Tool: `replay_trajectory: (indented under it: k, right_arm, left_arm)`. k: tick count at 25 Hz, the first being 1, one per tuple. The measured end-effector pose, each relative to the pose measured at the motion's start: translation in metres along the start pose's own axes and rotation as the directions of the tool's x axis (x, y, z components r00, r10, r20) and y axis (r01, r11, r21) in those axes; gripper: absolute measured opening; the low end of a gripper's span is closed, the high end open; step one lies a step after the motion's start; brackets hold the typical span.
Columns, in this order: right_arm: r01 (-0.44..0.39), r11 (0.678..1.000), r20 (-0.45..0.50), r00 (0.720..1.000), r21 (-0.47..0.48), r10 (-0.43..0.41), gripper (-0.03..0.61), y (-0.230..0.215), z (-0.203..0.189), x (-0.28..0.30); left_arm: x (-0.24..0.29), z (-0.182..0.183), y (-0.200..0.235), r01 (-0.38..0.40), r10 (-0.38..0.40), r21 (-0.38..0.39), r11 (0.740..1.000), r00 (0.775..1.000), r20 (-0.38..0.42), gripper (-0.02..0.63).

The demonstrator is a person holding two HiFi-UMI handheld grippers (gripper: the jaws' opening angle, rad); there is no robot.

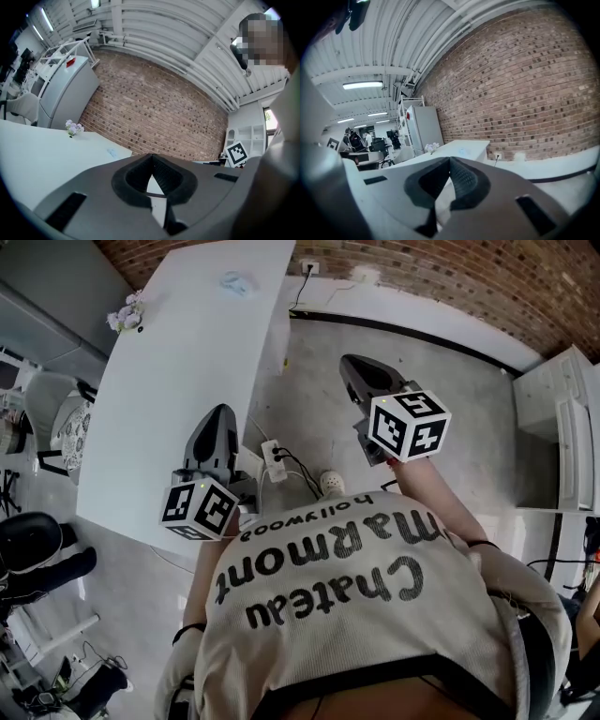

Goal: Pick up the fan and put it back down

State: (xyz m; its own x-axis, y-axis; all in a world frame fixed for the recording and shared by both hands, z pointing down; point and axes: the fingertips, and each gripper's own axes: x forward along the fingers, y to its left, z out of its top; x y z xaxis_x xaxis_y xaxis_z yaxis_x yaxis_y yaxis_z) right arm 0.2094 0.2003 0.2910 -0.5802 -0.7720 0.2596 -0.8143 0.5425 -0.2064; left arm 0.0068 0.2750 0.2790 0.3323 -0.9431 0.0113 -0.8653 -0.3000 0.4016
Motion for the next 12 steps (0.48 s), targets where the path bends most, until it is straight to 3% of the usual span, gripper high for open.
replay_trajectory:
  k: [12]
  right_arm:
    - [-0.084, 0.996, -0.006, 0.996, -0.007, 0.084, 0.003, -0.077, 0.039, 0.058]
  left_arm:
    - [0.093, 0.003, -0.010, -0.058, 0.058, -0.012, 0.998, 0.998, 0.036, 0.002]
